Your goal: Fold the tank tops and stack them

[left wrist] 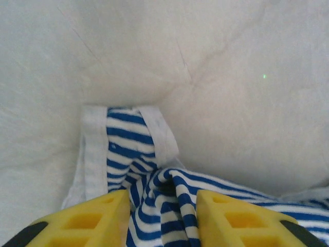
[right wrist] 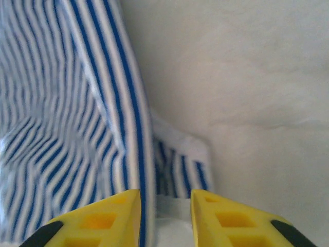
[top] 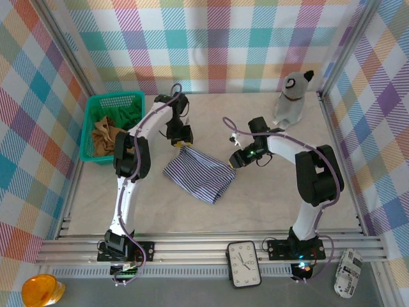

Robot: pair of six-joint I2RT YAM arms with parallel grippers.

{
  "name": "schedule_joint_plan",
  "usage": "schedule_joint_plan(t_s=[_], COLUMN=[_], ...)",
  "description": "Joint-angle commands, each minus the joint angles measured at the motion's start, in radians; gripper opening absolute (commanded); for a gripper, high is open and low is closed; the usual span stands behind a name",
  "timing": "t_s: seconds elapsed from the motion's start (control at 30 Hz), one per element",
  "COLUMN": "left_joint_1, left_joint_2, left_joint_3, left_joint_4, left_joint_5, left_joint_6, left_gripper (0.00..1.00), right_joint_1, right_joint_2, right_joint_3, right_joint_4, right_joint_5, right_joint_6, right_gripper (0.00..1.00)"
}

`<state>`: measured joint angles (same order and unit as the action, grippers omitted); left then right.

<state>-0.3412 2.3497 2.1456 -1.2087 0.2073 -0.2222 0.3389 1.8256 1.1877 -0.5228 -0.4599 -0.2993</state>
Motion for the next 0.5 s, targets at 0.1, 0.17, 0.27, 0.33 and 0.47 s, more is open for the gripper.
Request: schedule_joint_plan(t_s=[0.1, 0.17, 0.27, 0.33, 0.47], left_joint_1=[0.018, 0.018, 0.018, 0.018, 0.005], left_joint_2=[-0.104, -0.158, -0.256, -0.3, -0.293], left_joint_3=[0.005, -0.049, -0.174, -0.261, -0.34], left_joint_4=[0.046, 0.057, 0.115, 0.173, 0.178], left_joint_5=[-0.151, -0.164, -0.104, -0.029, 0.003], left_joint_6=[-0.015, -0.011, -0.013, -0.009, 0.046], left_gripper=[0.5, 0.52, 0.53, 0.54, 0.54], right_joint_1=[-0.004, 0.003, 0.066, 0.11, 0.154], right_joint_2=[-0.136, -0.215, -0.303, -0.328, -0.34], right_joint_3=[-0.037, -0.117, -0.221, -0.254, -0.324], right_joint_4=[0.095, 0.149, 0.172, 0.138, 0.199], right_joint_5=[0.093, 0.012, -0.006, 0.058, 0.104], right_joint_6=[0.083, 0.18, 0.319, 0.363, 0.444], right_gripper=[0.38, 0.39, 0.43, 0.46, 0.49])
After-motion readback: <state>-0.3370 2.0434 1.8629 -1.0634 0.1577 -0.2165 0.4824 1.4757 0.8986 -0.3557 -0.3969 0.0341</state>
